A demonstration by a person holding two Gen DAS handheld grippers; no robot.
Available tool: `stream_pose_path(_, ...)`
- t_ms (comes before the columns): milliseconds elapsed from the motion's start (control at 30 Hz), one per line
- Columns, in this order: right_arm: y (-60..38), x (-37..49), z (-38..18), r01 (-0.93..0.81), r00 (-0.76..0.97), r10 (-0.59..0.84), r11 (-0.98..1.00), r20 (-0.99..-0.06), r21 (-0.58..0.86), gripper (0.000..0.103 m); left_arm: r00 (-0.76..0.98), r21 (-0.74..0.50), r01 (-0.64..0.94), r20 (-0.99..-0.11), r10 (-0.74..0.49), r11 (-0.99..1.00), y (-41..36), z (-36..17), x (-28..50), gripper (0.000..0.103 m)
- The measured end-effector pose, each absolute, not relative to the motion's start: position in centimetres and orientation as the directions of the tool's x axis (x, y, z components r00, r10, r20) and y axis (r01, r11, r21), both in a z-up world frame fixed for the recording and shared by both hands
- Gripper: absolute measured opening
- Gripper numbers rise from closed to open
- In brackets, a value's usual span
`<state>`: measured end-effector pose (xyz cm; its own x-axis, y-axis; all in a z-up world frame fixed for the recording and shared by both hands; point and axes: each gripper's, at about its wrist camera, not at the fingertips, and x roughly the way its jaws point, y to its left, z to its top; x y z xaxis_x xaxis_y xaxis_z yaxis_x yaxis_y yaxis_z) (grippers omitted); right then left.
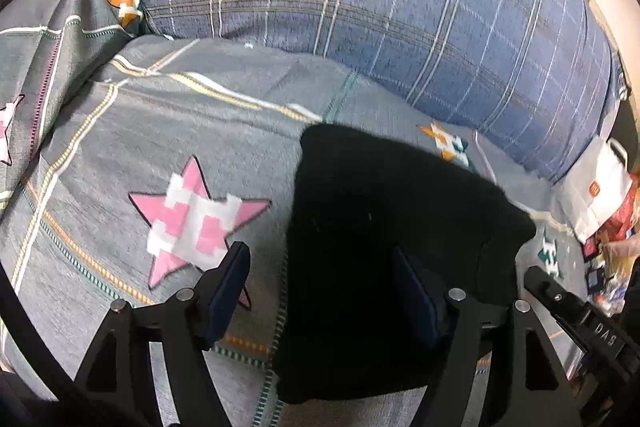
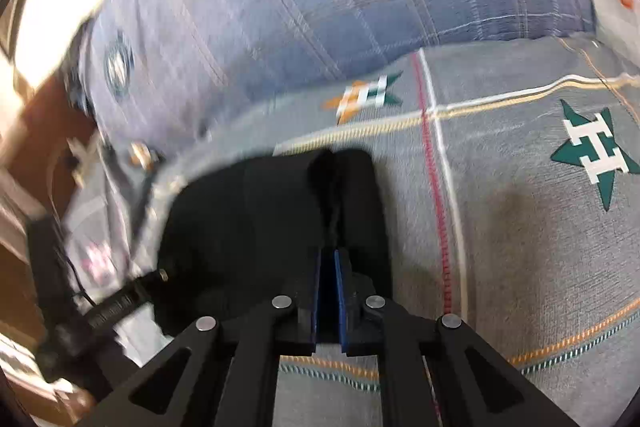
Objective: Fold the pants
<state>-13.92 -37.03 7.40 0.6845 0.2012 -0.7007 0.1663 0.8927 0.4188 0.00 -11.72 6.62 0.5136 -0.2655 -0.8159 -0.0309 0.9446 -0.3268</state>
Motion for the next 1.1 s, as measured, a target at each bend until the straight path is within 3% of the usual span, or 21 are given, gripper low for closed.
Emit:
stream_pose_path(33,-37.4,-14.0,7.6,0.165,0.697,0.208,0.885,-0.687,0.435,0.009,0.522,-0.344,-0.043,-0.808,-0.272,0.938,-11.1,6.8,0.2,0.074)
stream_pose_path(67,-37.8,-14.0,7.6,0.162,0.705,0.226,0.871,-0.672,0.463,0.017,0.524,-0.361,-0.056,-0.805,-0.28,0.931,-10.7,6.9,0.3,0.074)
stream_pose_path(133,-38.1,-14.0,7.5,0.156,0.71,0.26,0.849,-0.655,0.505,0.046,0.517,-0.402,-0.08,-0.799,-0.307,0.912,-9.6,6.7,0.8,0.074)
stream_pose_path(167,-38.2,-14.1,7.6,0.157,0.718,0.259,0.844,-0.646,0.513,0.07,0.51,-0.429,-0.097,-0.796,-0.325,0.898,-8.9,6.5,1.1,0.074)
stream_pose_path(200,-38.2,-14.2,7.6,0.164,0.725,0.25,0.843,-0.642,0.513,0.073,0.506,-0.445,-0.107,-0.794,-0.337,0.889,-8.5,6.4,1.2,0.074)
stream_pose_path(600,-35.8,-13.6,8.4,0.118,0.696,0.202,0.914,-0.689,0.388,0.073,0.539,-0.56,-0.149,-0.737,-0.407,0.815,-6.8,7.1,3.5,0.074)
stream_pose_path(700,-35.7,-13.5,8.7,0.116,0.7,0.19,0.921,-0.688,0.372,0.073,0.464,-0.607,-0.122,-0.734,-0.495,0.786,-7.7,5.4,4.7,0.074)
stream_pose_path(833,-36.2,-11.9,9.2,0.092,0.621,0.278,0.903,-0.733,0.421,0.073,0.363,-0.564,-0.072,-0.783,-0.505,0.823,-9.3,6.2,6.0,0.073)
stream_pose_path(967,-37.4,-8.9,9.9,0.104,0.577,0.298,0.897,-0.76,0.43,0.073,0.459,-0.446,0.037,-0.787,-0.412,0.894,-9.7,9.1,7.5,0.073)
stream_pose_path(1100,-38.3,-8.0,7.8,0.132,0.631,0.315,0.857,-0.709,0.498,0.073,0.416,-0.5,0.027,-0.782,-0.464,0.866,-9.5,7.4,7.5,0.069)
